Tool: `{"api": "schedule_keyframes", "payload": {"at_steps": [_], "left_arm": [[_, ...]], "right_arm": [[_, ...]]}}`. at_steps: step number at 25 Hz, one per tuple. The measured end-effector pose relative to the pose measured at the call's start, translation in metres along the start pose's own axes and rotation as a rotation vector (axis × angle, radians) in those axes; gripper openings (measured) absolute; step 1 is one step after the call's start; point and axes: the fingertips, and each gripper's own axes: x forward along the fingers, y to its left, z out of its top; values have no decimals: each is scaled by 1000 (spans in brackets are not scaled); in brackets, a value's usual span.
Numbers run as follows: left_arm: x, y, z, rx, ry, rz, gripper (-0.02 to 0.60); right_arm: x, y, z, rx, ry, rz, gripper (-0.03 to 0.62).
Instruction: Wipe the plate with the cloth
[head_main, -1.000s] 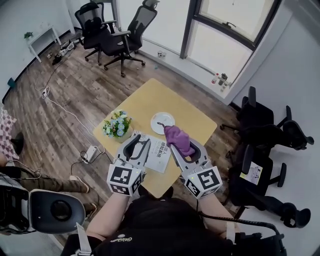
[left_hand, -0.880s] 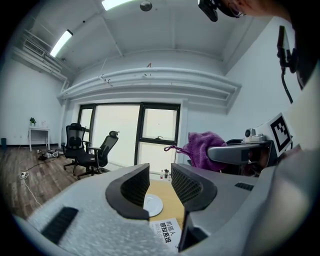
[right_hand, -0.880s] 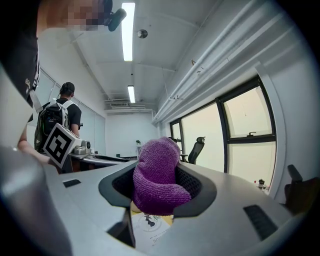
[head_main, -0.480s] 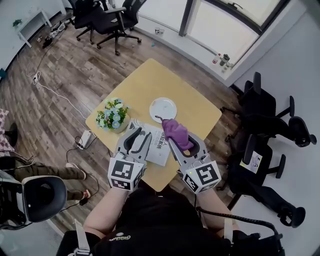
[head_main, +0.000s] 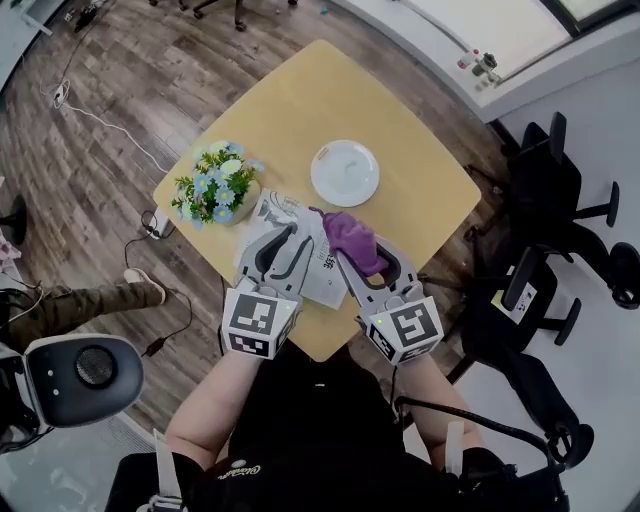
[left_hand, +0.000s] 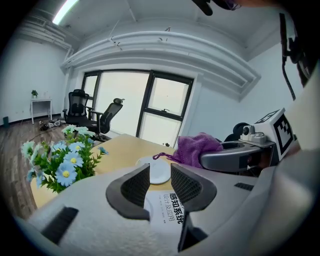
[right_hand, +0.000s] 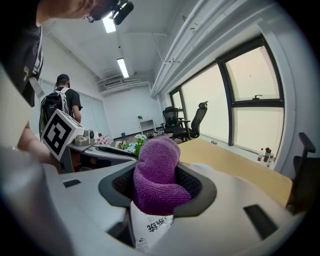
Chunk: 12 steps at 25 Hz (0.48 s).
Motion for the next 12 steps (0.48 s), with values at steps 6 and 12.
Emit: {"api": "schedule_keyframes", "payload": {"at_steps": [6,12], "left_arm": [[16,13,-11,-24,28,-11,134],[25,28,-14,-37,51,-2,133]], "right_arm": [[33,-15,-17,-86,93,26,181],[87,-20,-45,-418,283,129,181]]}}
